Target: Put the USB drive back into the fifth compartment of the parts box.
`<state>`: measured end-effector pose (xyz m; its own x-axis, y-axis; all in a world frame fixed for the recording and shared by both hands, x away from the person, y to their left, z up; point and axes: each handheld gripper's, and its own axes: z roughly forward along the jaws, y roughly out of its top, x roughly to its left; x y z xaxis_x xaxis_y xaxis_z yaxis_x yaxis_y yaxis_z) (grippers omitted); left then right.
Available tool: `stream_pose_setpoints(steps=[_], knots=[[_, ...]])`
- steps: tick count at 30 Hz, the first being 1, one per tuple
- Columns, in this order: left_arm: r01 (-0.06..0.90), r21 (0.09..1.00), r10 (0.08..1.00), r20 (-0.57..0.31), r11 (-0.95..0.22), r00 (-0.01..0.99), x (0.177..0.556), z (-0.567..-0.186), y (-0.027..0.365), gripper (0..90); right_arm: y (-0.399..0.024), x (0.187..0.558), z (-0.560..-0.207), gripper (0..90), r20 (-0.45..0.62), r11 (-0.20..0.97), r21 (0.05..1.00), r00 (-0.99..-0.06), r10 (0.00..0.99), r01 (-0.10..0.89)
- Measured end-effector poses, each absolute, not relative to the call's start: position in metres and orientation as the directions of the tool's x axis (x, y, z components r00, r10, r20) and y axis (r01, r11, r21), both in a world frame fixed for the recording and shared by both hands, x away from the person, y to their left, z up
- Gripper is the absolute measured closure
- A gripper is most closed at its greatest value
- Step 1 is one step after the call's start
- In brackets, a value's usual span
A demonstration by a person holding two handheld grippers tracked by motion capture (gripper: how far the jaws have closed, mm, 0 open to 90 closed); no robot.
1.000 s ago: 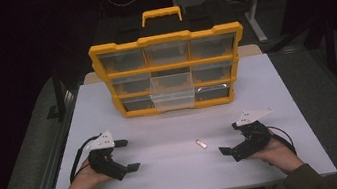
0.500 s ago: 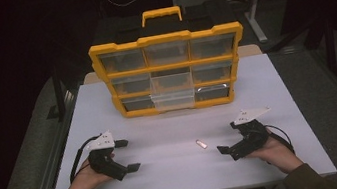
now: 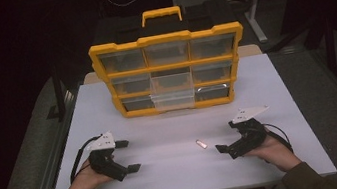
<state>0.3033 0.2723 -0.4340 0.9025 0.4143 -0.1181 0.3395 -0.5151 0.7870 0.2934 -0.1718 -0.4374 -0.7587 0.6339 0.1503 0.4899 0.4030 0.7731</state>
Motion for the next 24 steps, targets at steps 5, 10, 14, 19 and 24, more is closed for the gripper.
stream_pose_setpoints(steps=[5, 10, 14, 19, 24], knots=[[0.338, 0.786, 0.414, -0.116, -0.517, 0.903, 0.3031, -0.4342, 0.2722, 0.0, -0.1705, 0.2948, -0.4366, 0.0, 0.151, 0.403, 0.775, -0.762, 0.630, 0.487], [0.336, 0.787, 0.419, -0.109, -0.517, 0.901, 0.3029, -0.4341, 0.2725, 0.0, -0.1689, 0.2968, -0.4355, 0.0, 0.154, 0.403, 0.775, -0.764, 0.627, 0.487], [0.336, 0.785, 0.419, -0.108, -0.521, 0.902, 0.3028, -0.4343, 0.2724, 0.0, -0.1671, 0.2985, -0.4334, 0.0, 0.162, 0.406, 0.772, -0.770, 0.617, 0.489], [0.340, 0.782, 0.418, -0.112, -0.523, 0.901, 0.3031, -0.4345, 0.2725, 0.0, -0.1654, 0.3007, -0.4319, 0.0, 0.166, 0.408, 0.773, -0.775, 0.609, 0.486], [0.341, 0.781, 0.414, -0.116, -0.523, 0.903, 0.3032, -0.4346, 0.2725, 0.0, -0.1641, 0.3024, -0.4308, 0.0, 0.167, 0.410, 0.773, -0.779, 0.605, 0.484]])
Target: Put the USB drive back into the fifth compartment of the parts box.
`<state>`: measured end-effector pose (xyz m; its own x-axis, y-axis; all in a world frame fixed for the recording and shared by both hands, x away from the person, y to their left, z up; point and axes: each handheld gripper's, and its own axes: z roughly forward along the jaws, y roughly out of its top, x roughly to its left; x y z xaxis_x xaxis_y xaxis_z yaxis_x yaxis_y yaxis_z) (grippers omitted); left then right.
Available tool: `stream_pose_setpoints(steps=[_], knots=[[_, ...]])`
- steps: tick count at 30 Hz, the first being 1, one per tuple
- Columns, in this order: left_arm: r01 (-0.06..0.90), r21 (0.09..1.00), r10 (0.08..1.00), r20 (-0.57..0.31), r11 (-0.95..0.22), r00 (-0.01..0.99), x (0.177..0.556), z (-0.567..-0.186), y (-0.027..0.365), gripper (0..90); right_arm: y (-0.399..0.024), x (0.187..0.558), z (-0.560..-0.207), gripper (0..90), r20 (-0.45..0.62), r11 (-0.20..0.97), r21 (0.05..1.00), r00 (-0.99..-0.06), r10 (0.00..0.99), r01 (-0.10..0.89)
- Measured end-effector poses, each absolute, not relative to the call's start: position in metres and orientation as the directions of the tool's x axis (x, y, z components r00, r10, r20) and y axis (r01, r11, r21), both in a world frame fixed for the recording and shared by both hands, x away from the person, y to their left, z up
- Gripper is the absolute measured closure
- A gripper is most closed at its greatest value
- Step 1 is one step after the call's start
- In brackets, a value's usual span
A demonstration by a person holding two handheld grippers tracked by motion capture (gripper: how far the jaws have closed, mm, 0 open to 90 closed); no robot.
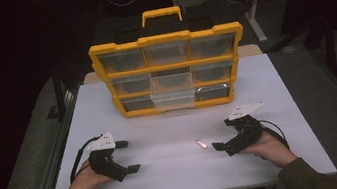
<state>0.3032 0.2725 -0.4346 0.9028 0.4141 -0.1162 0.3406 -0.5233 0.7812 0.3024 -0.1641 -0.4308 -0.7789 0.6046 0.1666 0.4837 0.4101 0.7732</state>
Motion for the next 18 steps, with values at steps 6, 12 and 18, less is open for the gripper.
stream_pose_setpoints(steps=[6, 12, 18], knots=[[0.343, 0.781, 0.414, -0.120, -0.522, 0.902, 0.3033, -0.4345, 0.2727, 0.0, -0.1630, 0.3038, -0.4306, 0.0, 0.167, 0.412, 0.773, -0.780, 0.603, 0.483], [0.336, 0.783, 0.413, -0.111, -0.523, 0.904, 0.3026, -0.4346, 0.2723, 0.0, -0.1613, 0.3067, -0.4283, 0.0, 0.164, 0.410, 0.777, -0.782, 0.601, 0.478], [0.333, 0.784, 0.413, -0.108, -0.524, 0.904, 0.3023, -0.4348, 0.2723, 0.0, -0.1595, 0.3094, -0.4271, 0.0, 0.166, 0.409, 0.778, -0.784, 0.598, 0.477]])
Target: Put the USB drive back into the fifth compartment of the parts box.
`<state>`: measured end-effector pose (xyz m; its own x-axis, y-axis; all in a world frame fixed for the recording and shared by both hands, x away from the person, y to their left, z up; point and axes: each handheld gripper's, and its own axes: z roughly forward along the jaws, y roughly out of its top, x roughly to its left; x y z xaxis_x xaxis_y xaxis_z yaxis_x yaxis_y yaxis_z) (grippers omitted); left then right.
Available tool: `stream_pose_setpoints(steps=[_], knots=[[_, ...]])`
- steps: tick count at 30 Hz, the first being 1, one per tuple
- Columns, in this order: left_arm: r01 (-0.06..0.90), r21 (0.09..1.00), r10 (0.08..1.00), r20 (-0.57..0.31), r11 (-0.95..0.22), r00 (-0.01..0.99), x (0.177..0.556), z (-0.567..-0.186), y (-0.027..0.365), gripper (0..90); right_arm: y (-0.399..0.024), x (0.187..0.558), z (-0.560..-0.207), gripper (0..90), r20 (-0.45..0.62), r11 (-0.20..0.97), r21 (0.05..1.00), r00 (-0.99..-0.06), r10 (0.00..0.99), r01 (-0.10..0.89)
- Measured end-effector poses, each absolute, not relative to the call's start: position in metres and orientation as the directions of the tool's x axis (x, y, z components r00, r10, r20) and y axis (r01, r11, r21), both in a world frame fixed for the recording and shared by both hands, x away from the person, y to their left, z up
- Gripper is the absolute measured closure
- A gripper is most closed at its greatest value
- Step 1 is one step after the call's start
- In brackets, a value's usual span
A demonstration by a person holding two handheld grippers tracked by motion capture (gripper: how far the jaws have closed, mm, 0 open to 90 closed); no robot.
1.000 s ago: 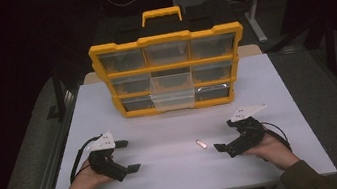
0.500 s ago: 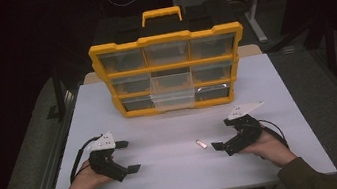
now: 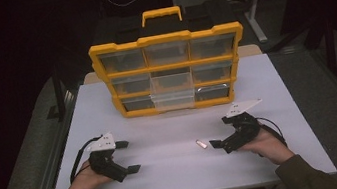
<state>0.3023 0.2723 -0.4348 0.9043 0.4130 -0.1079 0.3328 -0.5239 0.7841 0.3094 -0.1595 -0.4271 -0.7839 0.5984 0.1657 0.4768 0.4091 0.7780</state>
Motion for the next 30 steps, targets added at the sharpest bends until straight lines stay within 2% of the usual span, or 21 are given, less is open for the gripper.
stream_pose_setpoints(steps=[30], knots=[[0.336, 0.783, 0.415, -0.110, -0.523, 0.903, 0.302, -0.435, 0.272, 0.0, -0.150, 0.321, -0.420, 0.0, 0.160, 0.411, 0.785, -0.793, 0.588, 0.464]])
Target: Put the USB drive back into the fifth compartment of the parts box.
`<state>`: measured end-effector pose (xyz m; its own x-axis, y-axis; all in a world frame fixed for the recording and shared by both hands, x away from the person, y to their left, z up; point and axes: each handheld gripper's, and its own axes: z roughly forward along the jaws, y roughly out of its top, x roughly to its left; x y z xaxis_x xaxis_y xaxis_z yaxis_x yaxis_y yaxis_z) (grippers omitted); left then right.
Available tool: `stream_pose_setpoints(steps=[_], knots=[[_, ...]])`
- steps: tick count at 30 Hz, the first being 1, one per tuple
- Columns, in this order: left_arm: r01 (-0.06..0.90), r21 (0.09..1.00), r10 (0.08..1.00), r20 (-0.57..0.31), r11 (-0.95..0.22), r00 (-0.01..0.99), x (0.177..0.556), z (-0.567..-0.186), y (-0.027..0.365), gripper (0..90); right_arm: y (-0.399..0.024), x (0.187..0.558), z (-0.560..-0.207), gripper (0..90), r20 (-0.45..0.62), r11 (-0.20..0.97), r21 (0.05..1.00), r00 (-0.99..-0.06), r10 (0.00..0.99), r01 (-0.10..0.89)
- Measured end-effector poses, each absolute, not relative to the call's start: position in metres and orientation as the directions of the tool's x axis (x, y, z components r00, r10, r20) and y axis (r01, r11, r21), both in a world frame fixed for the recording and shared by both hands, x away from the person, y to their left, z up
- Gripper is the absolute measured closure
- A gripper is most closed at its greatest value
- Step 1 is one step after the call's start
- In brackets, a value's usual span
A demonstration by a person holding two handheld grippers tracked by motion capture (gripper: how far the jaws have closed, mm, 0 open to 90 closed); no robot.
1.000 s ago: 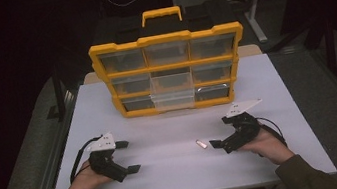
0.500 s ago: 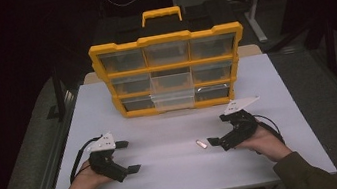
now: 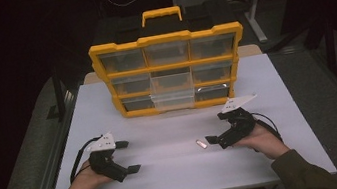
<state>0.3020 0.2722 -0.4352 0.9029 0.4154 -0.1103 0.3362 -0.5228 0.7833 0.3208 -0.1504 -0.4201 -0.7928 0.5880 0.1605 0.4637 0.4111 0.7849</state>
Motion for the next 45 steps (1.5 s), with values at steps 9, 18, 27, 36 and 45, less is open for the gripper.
stream_pose_setpoints(steps=[9, 18, 27, 36, 45], knots=[[0.336, 0.782, 0.415, -0.111, -0.524, 0.903, 0.302, -0.435, 0.272, 0.0, -0.147, 0.324, -0.417, 0.0, 0.161, 0.408, 0.789, -0.795, 0.585, 0.460], [0.338, 0.783, 0.415, -0.113, -0.522, 0.903, 0.302, -0.435, 0.273, 0.0, -0.141, 0.328, -0.413, 0.0, 0.162, 0.405, 0.795, -0.802, 0.575, 0.451], [0.338, 0.782, 0.414, -0.113, -0.523, 0.903, 0.302, -0.435, 0.273, 0.0, -0.133, 0.331, -0.411, 0.0, 0.158, 0.410, 0.798, -0.809, 0.566, 0.442], [0.338, 0.781, 0.413, -0.113, -0.525, 0.904, 0.302, -0.435, 0.273, 0.0, -0.127, 0.334, -0.410, 0.0, 0.159, 0.414, 0.798, -0.815, 0.557, 0.438], [0.337, 0.781, 0.412, -0.113, -0.525, 0.904, 0.302, -0.435, 0.273, 0.0, -0.119, 0.336, -0.408, 0.0, 0.160, 0.417, 0.799, -0.823, 0.545, 0.432]])
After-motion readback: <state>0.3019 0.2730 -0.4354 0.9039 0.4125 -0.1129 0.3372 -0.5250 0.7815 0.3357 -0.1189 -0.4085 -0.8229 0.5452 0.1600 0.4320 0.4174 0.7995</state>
